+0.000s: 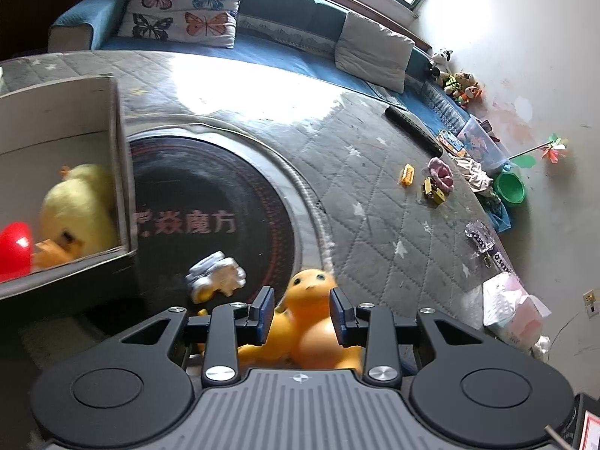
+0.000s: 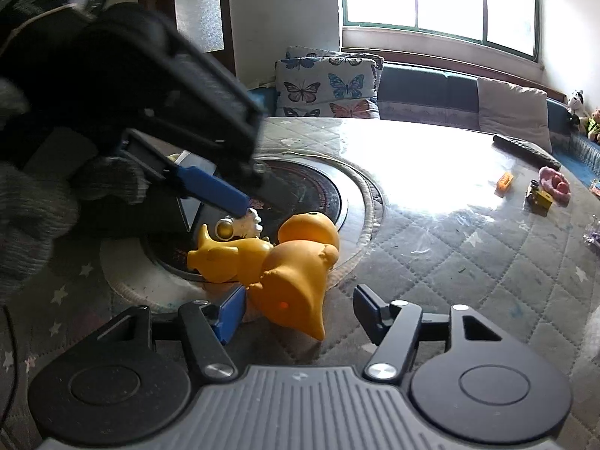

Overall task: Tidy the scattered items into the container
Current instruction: 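Move the open left gripper down to the orange duck toy, then close the left gripper on the orange duck toy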

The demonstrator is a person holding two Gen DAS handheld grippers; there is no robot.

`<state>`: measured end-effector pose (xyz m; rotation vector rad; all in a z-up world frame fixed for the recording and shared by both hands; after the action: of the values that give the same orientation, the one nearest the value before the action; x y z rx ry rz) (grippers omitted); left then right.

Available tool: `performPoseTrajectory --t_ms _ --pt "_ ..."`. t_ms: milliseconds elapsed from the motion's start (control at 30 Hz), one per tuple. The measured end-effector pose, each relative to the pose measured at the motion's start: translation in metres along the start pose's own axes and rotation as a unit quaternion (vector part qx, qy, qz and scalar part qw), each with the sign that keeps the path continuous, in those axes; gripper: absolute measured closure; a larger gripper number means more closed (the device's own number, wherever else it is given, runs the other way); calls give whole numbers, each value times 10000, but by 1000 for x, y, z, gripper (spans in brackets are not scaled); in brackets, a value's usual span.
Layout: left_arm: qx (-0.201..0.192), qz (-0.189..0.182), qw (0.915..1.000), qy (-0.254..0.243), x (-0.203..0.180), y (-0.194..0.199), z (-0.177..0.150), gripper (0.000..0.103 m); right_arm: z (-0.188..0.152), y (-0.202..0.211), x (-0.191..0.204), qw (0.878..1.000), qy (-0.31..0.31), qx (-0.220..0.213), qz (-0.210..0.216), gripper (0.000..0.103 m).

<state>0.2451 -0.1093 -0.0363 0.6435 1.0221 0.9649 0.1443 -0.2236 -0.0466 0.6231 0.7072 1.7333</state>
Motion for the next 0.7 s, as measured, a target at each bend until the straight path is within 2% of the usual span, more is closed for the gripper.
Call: performPoseTrajectory --t_ms 200,400,700 --pt "96 5 9999 40 -4 -16 10 68 0 -7 1 9999 -15 58 91 45" --pt "206 37 9997 80 -4 -28 12 68 -1 -12 5 9995 -31 130 282 56" --pt "326 112 9993 116 -5 -42 14 64 -2 -10 4 9993 -19 130 348 58"
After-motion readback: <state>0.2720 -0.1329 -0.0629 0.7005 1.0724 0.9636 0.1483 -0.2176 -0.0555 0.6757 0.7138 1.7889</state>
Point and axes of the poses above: each gripper's, at about its wrist camera, not at the fingertips, and y roughly against the way its jaws point, x to its left, z to its top, the point moved 9 cm from there along -y, roughly the way its jaws point, and after that the axes turned 8 degrees about x, right-handed, at the moved point
